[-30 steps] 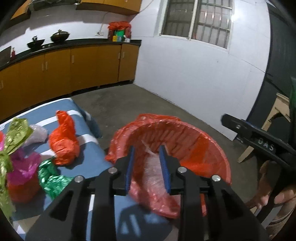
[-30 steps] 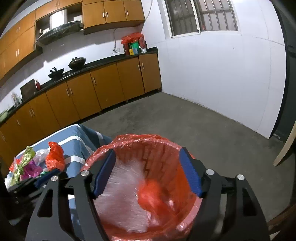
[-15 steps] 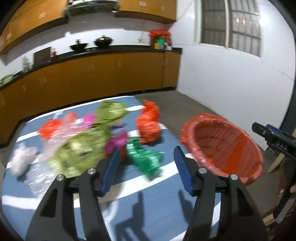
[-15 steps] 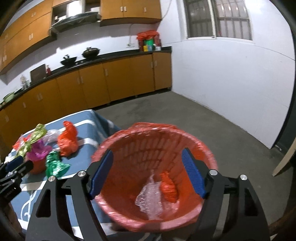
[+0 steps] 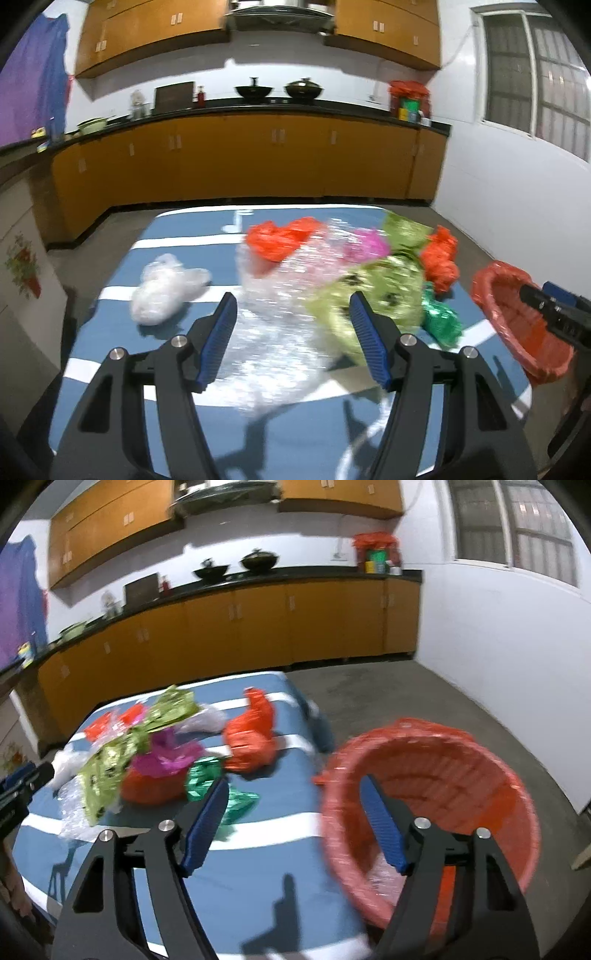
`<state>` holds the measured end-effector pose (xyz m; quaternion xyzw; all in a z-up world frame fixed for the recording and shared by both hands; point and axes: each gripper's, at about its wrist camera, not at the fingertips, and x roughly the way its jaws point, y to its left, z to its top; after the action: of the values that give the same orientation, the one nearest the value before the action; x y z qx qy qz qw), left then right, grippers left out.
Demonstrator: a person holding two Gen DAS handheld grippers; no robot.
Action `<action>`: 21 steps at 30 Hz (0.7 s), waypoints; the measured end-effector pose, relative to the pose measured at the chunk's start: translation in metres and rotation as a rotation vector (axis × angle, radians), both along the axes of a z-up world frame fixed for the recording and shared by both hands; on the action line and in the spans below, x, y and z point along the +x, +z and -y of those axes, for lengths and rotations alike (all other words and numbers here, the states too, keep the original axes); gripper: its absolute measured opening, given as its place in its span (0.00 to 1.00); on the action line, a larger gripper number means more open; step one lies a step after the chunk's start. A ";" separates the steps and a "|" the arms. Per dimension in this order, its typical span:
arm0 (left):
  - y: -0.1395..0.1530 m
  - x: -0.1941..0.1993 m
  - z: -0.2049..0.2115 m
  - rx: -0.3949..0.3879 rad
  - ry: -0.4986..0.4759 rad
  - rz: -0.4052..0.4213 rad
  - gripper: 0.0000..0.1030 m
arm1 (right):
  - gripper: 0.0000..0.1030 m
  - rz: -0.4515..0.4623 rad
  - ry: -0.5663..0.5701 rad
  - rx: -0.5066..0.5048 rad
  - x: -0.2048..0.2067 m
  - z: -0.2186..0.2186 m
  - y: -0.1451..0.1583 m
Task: Collect trash
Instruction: 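Move both tools back over the table toward the remaining bags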
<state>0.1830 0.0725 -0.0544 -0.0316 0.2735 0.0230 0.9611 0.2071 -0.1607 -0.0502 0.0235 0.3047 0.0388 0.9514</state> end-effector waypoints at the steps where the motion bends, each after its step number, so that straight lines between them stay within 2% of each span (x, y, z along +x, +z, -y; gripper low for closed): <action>1: 0.000 0.000 -0.004 -0.001 0.009 0.000 0.61 | 0.65 -0.011 0.018 -0.001 0.006 -0.008 -0.003; 4: 0.001 -0.001 -0.017 -0.006 0.038 0.002 0.61 | 0.56 -0.052 0.059 0.000 0.024 -0.027 -0.014; 14: 0.001 -0.001 -0.031 -0.020 0.063 0.001 0.61 | 0.44 -0.195 0.146 -0.031 0.064 -0.067 -0.053; 21: 0.001 0.005 -0.019 -0.031 0.030 -0.003 0.61 | 0.13 -0.247 0.153 -0.010 0.063 -0.059 -0.063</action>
<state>0.1876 0.0916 -0.0532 -0.0507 0.2750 0.0334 0.9595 0.2703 -0.1018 -0.1135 -0.0001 0.4205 0.1065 0.9010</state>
